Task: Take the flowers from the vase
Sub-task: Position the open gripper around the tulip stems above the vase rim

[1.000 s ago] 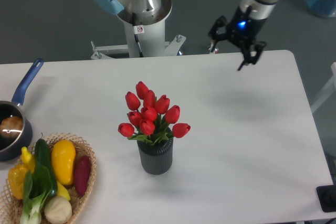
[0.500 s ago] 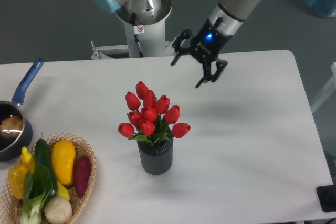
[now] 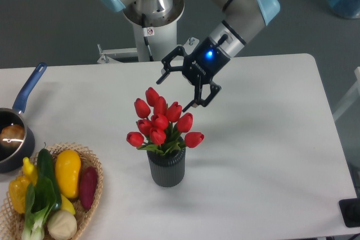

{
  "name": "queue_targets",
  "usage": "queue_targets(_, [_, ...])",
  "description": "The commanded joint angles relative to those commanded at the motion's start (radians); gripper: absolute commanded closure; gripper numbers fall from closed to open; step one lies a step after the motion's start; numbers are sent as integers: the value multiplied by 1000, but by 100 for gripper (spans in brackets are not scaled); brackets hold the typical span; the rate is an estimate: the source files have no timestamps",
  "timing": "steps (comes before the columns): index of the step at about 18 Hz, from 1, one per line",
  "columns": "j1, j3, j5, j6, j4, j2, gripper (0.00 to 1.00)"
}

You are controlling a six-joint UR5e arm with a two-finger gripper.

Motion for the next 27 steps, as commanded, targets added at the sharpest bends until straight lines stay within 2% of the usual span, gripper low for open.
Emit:
queue_targets(2, [0,6,0,3,3,-24,0])
queue_targets(5, [11,9,-3,26,5,-32,0])
queue_targets(10, [14,8,-15,41,41,-67,0])
queue_targets(15, [-1,5,-52,41,113,-109,0])
queue_targets(20, [-11,0,-113,41,146,-127,0])
queue_targets(24, [-15,-8,-173,41,201,-144,2])
queue_targets(27, [-15,-11,-187,41,209,-149,4])
